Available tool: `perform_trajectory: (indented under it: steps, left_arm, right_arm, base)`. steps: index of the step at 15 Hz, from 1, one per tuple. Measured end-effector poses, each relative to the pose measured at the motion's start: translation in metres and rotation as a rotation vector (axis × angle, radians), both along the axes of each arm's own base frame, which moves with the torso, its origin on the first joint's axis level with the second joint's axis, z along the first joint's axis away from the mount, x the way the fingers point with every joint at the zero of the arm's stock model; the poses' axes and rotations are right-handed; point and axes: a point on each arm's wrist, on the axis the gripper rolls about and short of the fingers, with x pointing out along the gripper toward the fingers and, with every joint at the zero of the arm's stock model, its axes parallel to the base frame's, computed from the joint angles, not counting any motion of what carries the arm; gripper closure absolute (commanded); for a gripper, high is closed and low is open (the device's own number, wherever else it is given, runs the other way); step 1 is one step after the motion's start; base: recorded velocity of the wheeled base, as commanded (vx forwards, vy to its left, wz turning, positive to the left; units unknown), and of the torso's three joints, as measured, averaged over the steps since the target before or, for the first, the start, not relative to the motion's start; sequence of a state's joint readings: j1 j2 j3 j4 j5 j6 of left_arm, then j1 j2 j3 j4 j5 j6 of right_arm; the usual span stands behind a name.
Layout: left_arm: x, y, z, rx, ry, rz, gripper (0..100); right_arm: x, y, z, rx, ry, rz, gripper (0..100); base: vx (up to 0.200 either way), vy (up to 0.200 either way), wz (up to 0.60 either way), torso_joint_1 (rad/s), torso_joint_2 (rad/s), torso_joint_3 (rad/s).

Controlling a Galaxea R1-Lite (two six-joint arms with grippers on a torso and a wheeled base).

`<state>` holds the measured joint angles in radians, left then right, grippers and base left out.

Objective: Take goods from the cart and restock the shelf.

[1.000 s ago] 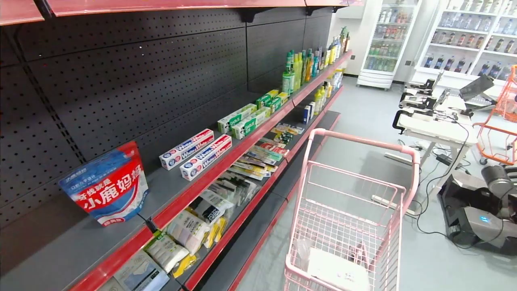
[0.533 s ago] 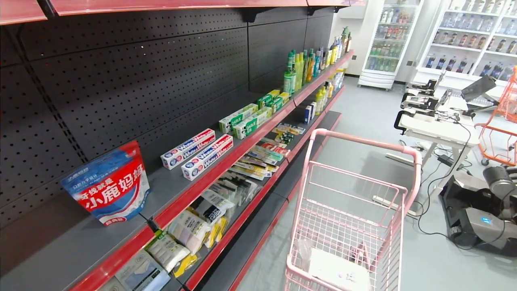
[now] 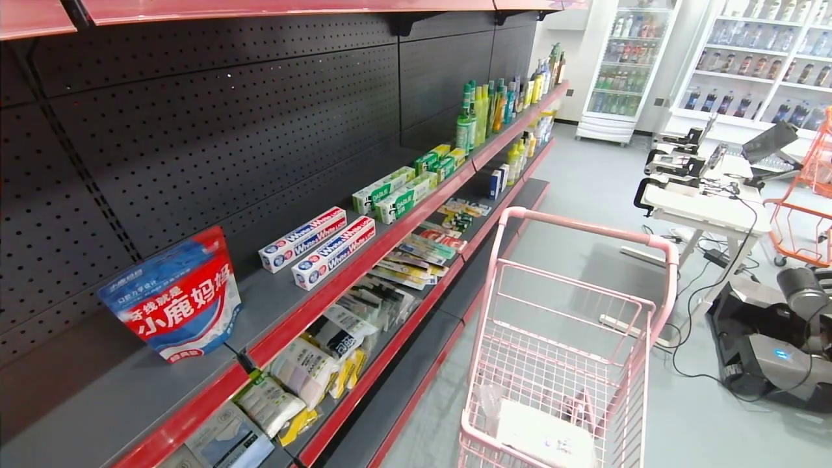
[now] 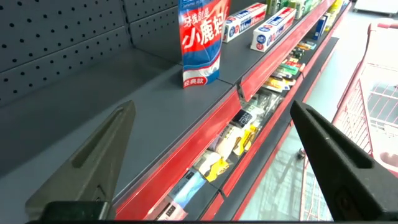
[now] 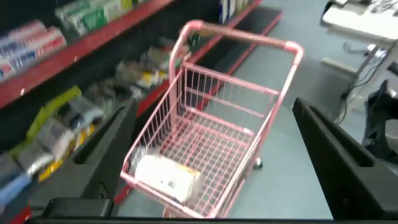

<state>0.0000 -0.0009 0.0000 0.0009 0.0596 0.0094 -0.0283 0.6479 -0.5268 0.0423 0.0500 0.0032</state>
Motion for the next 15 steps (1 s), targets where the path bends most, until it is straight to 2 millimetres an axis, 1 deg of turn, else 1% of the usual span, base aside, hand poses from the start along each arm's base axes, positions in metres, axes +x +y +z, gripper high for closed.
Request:
perform_trajectory:
  steps: [1, 2, 4, 6, 8, 10, 12, 15]
  left_arm:
    - [0.000, 0.000, 0.000, 0.000, 0.000, 0.000, 0]
    - [0.000, 0.000, 0.000, 0.000, 0.000, 0.000, 0]
    - [0.000, 0.000, 0.000, 0.000, 0.000, 0.000, 0]
    - [0.000, 0.000, 0.000, 0.000, 0.000, 0.000, 0]
    - [0.000, 0.000, 0.000, 0.000, 0.000, 0.000, 0]
    - [0.000, 0.000, 0.000, 0.000, 0.000, 0.000, 0]
    - [0.000, 0.000, 0.000, 0.000, 0.000, 0.000, 0]
    - [0.000, 0.000, 0.000, 0.000, 0.000, 0.000, 0]
  right_arm:
    - [0.026, 0.000, 0.000, -0.039, 0.101, 0.049, 0]
    - [0.047, 0.001, -0.006, -0.080, 0.189, 0.101, 0]
    - [0.091, 0.004, -0.027, -0.171, 0.370, 0.268, 0]
    - [0.122, 0.007, -0.049, -0.265, 0.481, 0.405, 0]
    - [0.144, 0.008, -0.068, -0.302, 0.556, 0.472, 0]
    - [0.163, 0.010, -0.084, -0.311, 0.596, 0.503, 0]
    - [0.178, 0.018, -0.099, -0.355, 0.602, 0.563, 0]
    - [0.191, 0.032, -0.118, -0.398, 0.631, 0.646, 0]
  base:
    - [0.000, 0.000, 0.00, 0.000, 0.00, 0.000]
    - [0.000, 0.000, 0.00, 0.000, 0.00, 0.000]
    - [0.000, 0.000, 0.00, 0.000, 0.00, 0.000]
    - [0.000, 0.000, 0.00, 0.000, 0.00, 0.000]
    - [0.000, 0.000, 0.00, 0.000, 0.00, 0.000]
    - [0.000, 0.000, 0.00, 0.000, 0.00, 0.000]
    - [0.000, 0.000, 0.00, -0.043, 0.11, 0.055]
    - [0.000, 0.000, 0.00, -0.111, 0.24, 0.131]
